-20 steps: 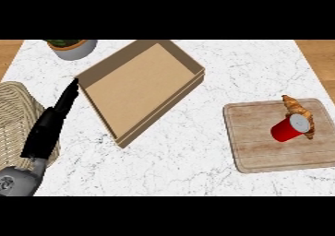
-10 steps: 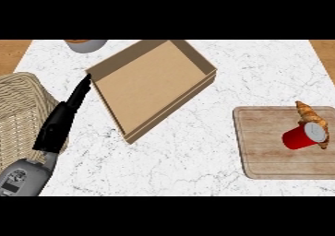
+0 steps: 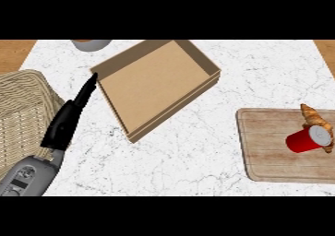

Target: Pick the can from the cutting board and place it in the cardboard box

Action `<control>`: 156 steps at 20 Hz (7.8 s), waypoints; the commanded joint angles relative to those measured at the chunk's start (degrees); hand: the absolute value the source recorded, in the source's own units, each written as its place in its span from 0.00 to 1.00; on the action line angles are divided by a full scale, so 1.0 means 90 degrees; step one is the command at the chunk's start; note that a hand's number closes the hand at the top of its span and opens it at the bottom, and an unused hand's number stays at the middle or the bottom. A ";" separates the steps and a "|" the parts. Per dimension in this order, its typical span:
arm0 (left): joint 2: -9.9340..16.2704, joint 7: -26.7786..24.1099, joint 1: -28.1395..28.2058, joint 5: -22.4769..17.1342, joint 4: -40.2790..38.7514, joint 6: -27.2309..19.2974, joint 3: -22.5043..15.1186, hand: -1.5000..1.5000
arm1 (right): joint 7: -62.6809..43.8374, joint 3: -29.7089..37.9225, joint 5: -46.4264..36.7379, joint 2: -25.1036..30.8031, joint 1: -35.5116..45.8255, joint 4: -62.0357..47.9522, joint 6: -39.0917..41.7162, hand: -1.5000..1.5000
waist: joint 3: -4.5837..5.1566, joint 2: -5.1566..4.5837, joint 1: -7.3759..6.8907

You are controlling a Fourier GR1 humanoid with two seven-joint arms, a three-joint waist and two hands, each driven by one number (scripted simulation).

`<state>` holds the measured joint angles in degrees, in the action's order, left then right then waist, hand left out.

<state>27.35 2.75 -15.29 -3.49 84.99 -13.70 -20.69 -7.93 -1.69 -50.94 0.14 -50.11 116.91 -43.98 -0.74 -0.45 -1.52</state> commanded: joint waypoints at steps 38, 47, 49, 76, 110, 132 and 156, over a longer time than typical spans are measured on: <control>-0.0337 -0.0226 0.0566 0.0294 -0.0802 0.0519 0.0751 0.50 | -0.2484 0.1102 -0.1974 0.0477 0.4931 -0.2772 0.2130 0.00 | 0.0080 0.0032 0.0120; -0.0401 -0.0340 0.0869 0.0616 -0.0683 0.0444 0.0736 0.50 | -0.2424 0.1263 -0.1722 0.0556 0.5635 -0.3443 0.2121 0.00 | 0.0083 0.0038 0.0086; -0.0403 0.0035 0.0655 0.0541 -0.0508 0.0557 0.0807 0.50 | -0.2187 0.1323 -0.1551 0.0645 0.5528 -0.3585 0.2010 0.00 | 0.0079 0.0045 0.0121; -0.0801 -0.0033 -0.0036 0.0815 -0.0378 0.0991 0.0633 0.50 | -0.3950 0.0282 -0.4109 0.0001 0.7307 -0.5146 0.2067 1.00 | 0.0091 -0.0356 -0.1099; -0.1105 0.0247 -0.0486 0.1049 -0.0914 0.1067 0.0311 0.50 | -0.8585 0.1099 -0.5516 -0.0012 1.3621 -0.7969 0.5882 1.00 | 0.0140 -0.0139 -0.1211; -0.1068 -0.0298 -0.0264 0.1002 -0.1324 0.1032 0.0551 0.50 | -0.7860 0.1691 -0.4369 -0.0012 1.3484 -0.8097 0.2472 0.00 | 0.0094 -0.0117 -0.1010; -0.0980 -0.0475 0.0126 0.0943 -0.1522 0.0842 0.0882 0.50 | -0.8057 0.0780 -0.5584 -0.0014 1.0773 -0.5745 -0.1397 0.00 | 0.0083 0.0085 -0.0358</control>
<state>18.56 -1.27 -15.12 4.85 71.17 -5.45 -13.04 -66.34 8.10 -98.30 0.27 50.44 62.16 -46.86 0.03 0.05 -5.29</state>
